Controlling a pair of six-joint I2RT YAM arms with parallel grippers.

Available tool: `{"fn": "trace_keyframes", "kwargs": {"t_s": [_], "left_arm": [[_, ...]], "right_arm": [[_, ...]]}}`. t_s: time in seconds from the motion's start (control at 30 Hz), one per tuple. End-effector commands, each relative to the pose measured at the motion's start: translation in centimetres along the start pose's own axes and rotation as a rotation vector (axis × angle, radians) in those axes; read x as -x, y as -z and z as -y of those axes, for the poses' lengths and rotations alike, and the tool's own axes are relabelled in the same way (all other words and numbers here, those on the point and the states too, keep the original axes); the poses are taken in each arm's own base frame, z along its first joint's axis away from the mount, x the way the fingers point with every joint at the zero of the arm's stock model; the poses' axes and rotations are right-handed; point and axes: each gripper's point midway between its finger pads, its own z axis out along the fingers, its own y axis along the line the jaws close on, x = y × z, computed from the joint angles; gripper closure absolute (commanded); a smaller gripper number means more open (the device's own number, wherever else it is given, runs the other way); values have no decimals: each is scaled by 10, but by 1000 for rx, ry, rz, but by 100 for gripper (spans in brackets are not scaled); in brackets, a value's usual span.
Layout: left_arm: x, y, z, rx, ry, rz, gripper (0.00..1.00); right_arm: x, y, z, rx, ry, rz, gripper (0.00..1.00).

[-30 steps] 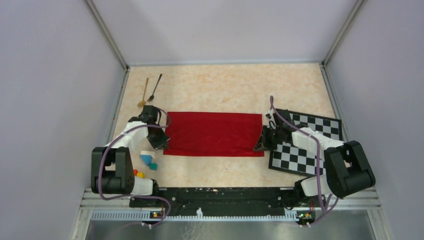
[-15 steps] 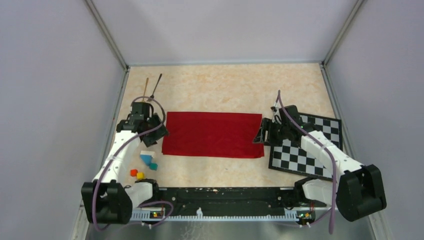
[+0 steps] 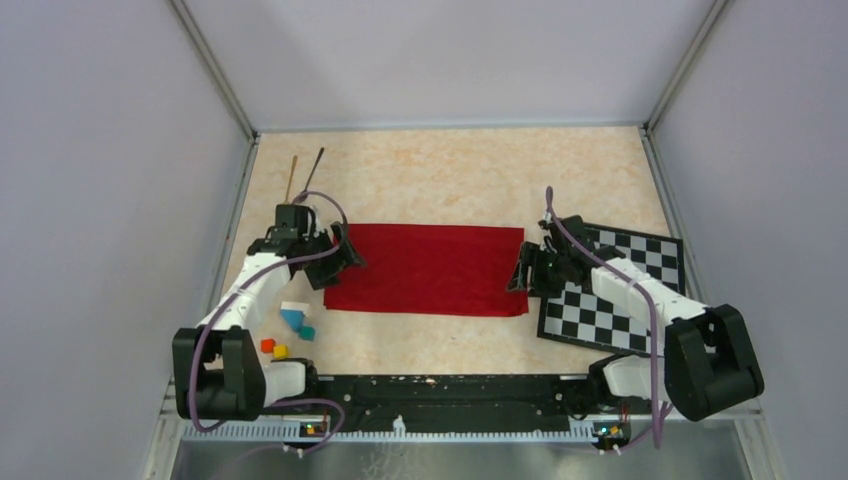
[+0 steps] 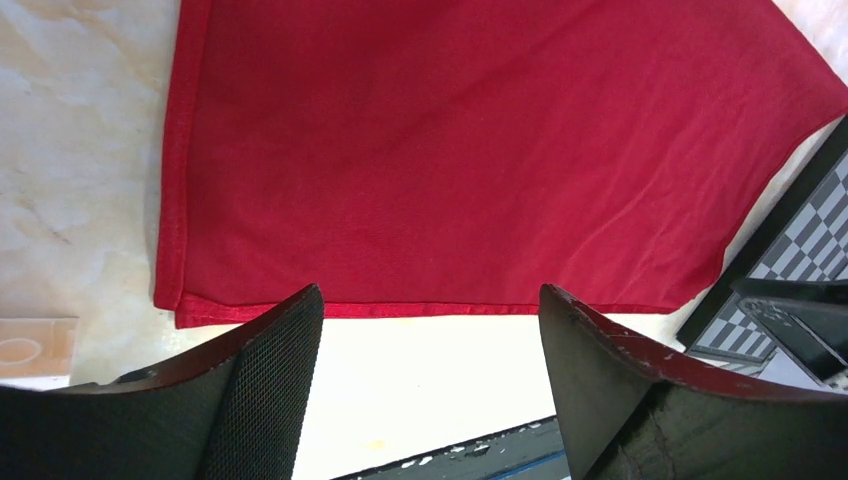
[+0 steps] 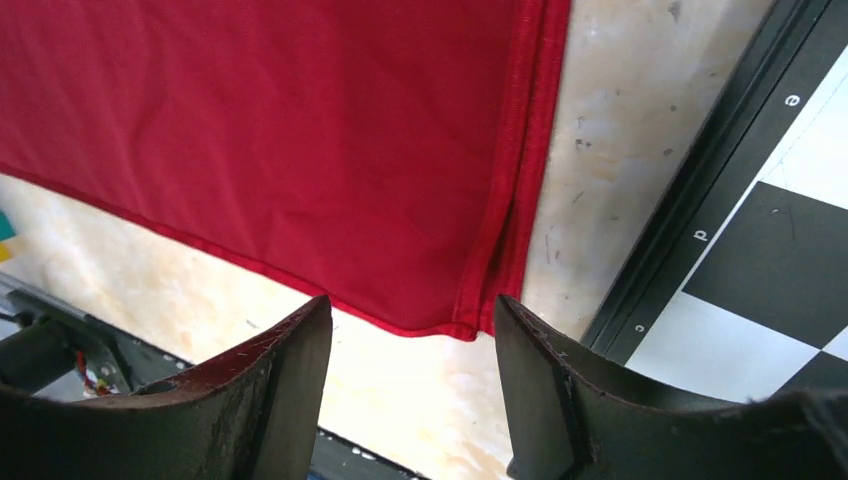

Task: Fold the napkin into a case and place the utensils inside
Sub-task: Fold and flatten the napkin at the center of the board, then smooth out the rectangle-folded napkin at the center of the board.

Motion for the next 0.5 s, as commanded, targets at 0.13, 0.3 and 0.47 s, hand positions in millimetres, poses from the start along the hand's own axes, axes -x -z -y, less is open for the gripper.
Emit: {"fn": "trace_keyframes", "kwargs": {"t_s": [0.13,0.3,0.47], "left_arm": [[-3,15,22,-118,-63,62,15],[-3,24,29,-147,-78,70,14],[2,31,34,-150,-95,81,14]], "right_arm": [[-12,-16,20,-60,0,-13,45],[-9,-18,17,-38,-5,-2,55],[-8,-19,19,-54,-1,-3,64]]}}
